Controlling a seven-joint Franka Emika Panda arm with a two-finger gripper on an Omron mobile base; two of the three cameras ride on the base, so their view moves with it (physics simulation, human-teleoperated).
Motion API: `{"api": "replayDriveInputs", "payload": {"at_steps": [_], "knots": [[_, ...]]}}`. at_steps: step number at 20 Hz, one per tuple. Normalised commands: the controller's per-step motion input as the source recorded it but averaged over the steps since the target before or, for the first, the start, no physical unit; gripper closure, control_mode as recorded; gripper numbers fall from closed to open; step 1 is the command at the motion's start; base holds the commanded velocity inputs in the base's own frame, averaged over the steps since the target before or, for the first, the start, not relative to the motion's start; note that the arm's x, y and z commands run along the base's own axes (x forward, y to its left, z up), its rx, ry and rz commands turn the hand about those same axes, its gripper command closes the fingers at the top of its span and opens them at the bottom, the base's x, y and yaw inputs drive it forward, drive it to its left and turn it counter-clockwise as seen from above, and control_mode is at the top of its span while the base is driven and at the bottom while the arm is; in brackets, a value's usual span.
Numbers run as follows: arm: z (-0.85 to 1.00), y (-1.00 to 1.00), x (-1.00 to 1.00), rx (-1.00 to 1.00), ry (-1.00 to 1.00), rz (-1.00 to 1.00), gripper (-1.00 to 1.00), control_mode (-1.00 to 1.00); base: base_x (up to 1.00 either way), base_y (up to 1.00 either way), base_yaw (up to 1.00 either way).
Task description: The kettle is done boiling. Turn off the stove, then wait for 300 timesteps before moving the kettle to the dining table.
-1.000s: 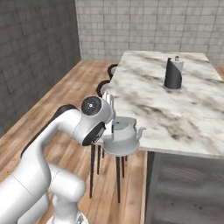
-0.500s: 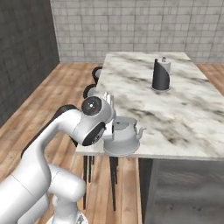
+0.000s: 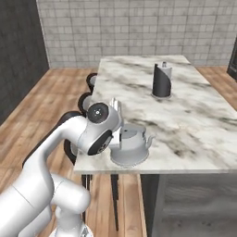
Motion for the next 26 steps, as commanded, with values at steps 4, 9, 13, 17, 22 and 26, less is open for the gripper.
{"api": "replayDriveInputs", "payload": {"at_steps": [4, 9, 13, 17, 22, 26], "knots": [[0.0, 0.0, 0.0, 0.0, 0.0, 0.0, 1.0, 1.0, 0.37, 0.0, -0.03], [0.0, 0.0, 0.0, 0.0, 0.0, 0.0, 1.0, 1.0, 0.53, 0.0, 0.0], [0.0, 0.0, 0.0, 0.0, 0.0, 0.0, 1.0, 1.0, 0.61, 0.08, -0.04], [0.0, 0.0, 0.0, 0.0, 0.0, 0.0, 1.0, 1.0, 0.43, 0.07, -0.03], [0.0, 0.0, 0.0, 0.0, 0.0, 0.0, 1.0, -1.0, 0.0, 0.0, 0.0], [0.0, 0.0, 0.0, 0.0, 0.0, 0.0, 1.0, -1.0, 0.0, 0.0, 0.0]]}}
